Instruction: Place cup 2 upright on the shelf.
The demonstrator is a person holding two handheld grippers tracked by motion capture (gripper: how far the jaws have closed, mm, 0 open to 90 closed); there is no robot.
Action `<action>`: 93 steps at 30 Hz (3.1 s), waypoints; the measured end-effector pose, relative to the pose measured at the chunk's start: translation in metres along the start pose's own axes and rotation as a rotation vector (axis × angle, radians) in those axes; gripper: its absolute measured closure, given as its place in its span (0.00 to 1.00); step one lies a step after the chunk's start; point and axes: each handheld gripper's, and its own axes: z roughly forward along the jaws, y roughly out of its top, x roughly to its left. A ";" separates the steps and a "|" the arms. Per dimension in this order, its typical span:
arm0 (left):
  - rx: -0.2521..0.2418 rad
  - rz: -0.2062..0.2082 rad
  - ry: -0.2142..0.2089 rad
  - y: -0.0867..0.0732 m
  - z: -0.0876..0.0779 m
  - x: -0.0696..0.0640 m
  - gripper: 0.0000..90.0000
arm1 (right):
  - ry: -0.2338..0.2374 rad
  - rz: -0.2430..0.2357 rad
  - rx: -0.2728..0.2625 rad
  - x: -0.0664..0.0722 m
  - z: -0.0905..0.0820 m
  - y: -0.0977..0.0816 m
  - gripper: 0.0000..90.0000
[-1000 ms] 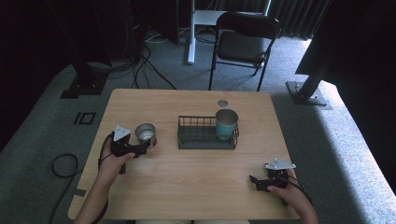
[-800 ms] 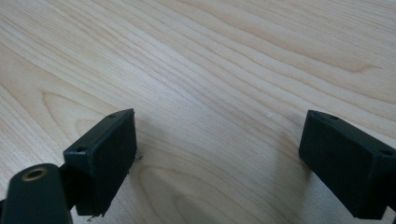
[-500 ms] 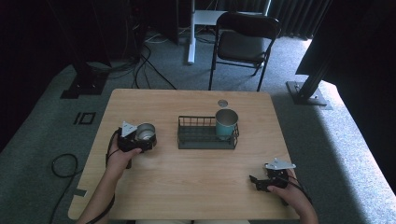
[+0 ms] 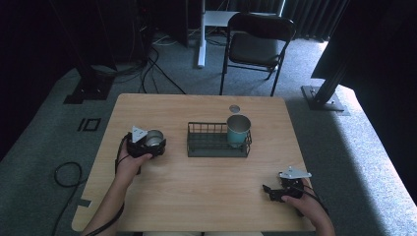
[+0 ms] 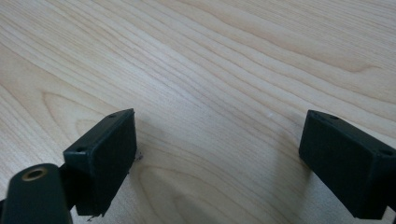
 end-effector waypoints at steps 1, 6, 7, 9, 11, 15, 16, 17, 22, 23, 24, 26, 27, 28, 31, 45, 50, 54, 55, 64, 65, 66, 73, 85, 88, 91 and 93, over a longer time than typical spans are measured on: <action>-0.002 -0.001 0.003 0.000 0.001 0.000 0.02 | 0.000 0.000 0.000 0.000 0.000 0.000 0.12; -0.003 0.001 0.001 0.000 0.004 0.000 0.02 | 0.000 0.000 0.000 0.000 0.000 0.000 0.12; -0.004 0.003 0.004 0.000 0.005 0.000 0.02 | 0.000 0.000 0.000 0.000 0.000 0.000 0.12; -0.004 0.004 0.004 0.000 0.005 0.000 0.02 | 0.000 0.000 0.000 0.000 0.000 0.000 0.12; -0.005 0.004 0.004 0.000 0.006 -0.001 0.04 | 0.000 0.000 0.000 0.000 0.000 0.000 0.12; 0.004 0.019 0.005 0.000 0.008 -0.001 0.06 | 0.000 0.000 0.000 0.000 0.000 0.000 0.12; 0.009 0.028 0.008 0.000 0.009 -0.001 0.06 | 0.000 0.000 0.000 0.000 0.000 0.000 0.12; 0.015 0.025 0.010 -0.001 0.009 -0.001 0.06 | 0.000 0.000 0.000 0.000 0.000 0.000 0.12; 0.008 0.000 0.017 -0.001 0.010 0.000 0.13 | 0.000 0.000 0.000 0.000 0.000 0.000 0.12; 0.009 0.003 0.014 -0.001 0.010 0.000 0.15 | 0.000 0.000 0.000 0.000 0.000 0.000 0.12; 0.008 0.006 0.016 -0.001 0.010 0.000 0.15 | 0.000 0.000 0.000 0.000 0.000 0.000 0.12; 0.004 0.016 0.013 -0.001 0.010 0.000 0.15 | 0.000 0.000 0.000 0.000 0.000 0.000 0.12; 0.003 0.017 0.015 -0.001 0.009 0.000 0.15 | 0.000 0.000 0.000 0.000 0.000 0.000 0.12; 0.004 0.021 0.018 -0.001 0.009 0.000 0.15 | 0.000 0.000 0.000 0.000 0.000 0.000 0.12; -0.004 0.010 0.003 0.000 0.007 0.001 0.15 | 0.000 0.000 0.000 0.000 0.000 0.000 0.12; -0.039 0.012 -0.015 0.023 -0.009 -0.001 0.15 | 0.000 0.000 0.000 0.000 0.000 0.000 0.12; -0.057 0.023 -0.031 0.036 -0.014 -0.006 0.15 | 0.000 0.000 0.000 0.000 0.000 0.000 0.12; -0.065 0.031 -0.042 0.045 -0.018 -0.010 0.15 | 0.000 0.000 0.000 0.000 0.000 0.000 0.12; -0.070 0.032 -0.043 0.047 -0.019 -0.011 0.15 | -0.001 0.000 0.000 0.000 0.000 0.000 0.12; -0.097 0.053 -0.067 0.068 -0.027 -0.019 0.15 | 0.000 0.000 0.000 0.000 0.000 0.000 0.12; -0.099 0.053 -0.067 0.071 -0.028 -0.020 0.15 | 0.000 0.000 0.000 0.000 0.000 0.000 0.12; -0.102 0.056 -0.069 0.073 -0.028 -0.021 0.15 | 0.000 0.000 0.000 0.000 0.000 0.000 0.12; -0.108 0.062 -0.073 0.086 -0.032 -0.027 0.15 | 0.000 0.000 0.000 0.000 0.000 0.000 0.12; -0.126 0.094 -0.104 0.110 -0.032 -0.047 0.15 | 0.000 0.000 0.000 0.000 0.000 0.000 0.12; -0.132 0.104 -0.115 0.115 -0.030 -0.054 0.15 | 0.000 0.000 0.000 0.000 0.000 0.000 0.12; -0.137 0.111 -0.129 0.120 -0.029 -0.060 0.15 | -0.001 0.000 0.000 0.000 0.000 0.000 0.12; -0.144 0.112 -0.141 0.122 -0.027 -0.064 0.15 | -0.001 0.000 0.000 0.000 0.000 0.000 0.12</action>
